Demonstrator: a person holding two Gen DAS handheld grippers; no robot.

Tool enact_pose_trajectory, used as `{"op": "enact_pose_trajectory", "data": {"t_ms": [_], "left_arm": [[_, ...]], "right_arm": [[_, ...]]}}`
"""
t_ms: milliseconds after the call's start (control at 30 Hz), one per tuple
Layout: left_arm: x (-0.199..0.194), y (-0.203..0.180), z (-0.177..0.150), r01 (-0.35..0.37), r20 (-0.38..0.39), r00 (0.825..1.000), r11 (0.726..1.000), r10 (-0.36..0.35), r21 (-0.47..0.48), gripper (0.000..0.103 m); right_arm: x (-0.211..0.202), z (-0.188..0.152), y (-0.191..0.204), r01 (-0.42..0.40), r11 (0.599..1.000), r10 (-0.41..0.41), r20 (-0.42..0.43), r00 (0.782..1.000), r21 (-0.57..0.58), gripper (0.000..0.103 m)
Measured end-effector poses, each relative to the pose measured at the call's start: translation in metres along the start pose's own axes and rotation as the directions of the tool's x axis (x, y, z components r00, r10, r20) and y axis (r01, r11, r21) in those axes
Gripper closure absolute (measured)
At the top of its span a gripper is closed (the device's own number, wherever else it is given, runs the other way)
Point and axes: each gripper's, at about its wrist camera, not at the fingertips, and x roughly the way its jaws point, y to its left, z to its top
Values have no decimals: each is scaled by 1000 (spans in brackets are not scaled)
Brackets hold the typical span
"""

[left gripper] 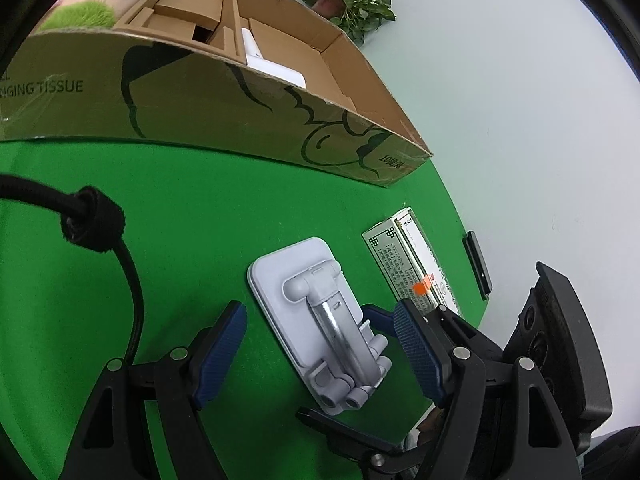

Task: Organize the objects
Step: 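Close both grippers on the white phone stand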

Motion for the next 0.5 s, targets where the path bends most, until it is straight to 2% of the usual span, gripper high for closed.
{"op": "enact_pose_trajectory", "data": {"t_ms": [167,300,500], "left_arm": [[1,-3,-5,22,-6,1000,1000,-22,-5,29],[2,-8,-11,31,8,1000,999,-31,-17,29],[6,-11,-12,26,5,1000,999,-26,-21,35]], "right_arm": [[2,-2,10,29,999,-29,1,1000,-23,19],[1,-1,11,69,997,-69,10,998,-15,34],[0,2,7,53,998,-54,13,998,37,34]]}}
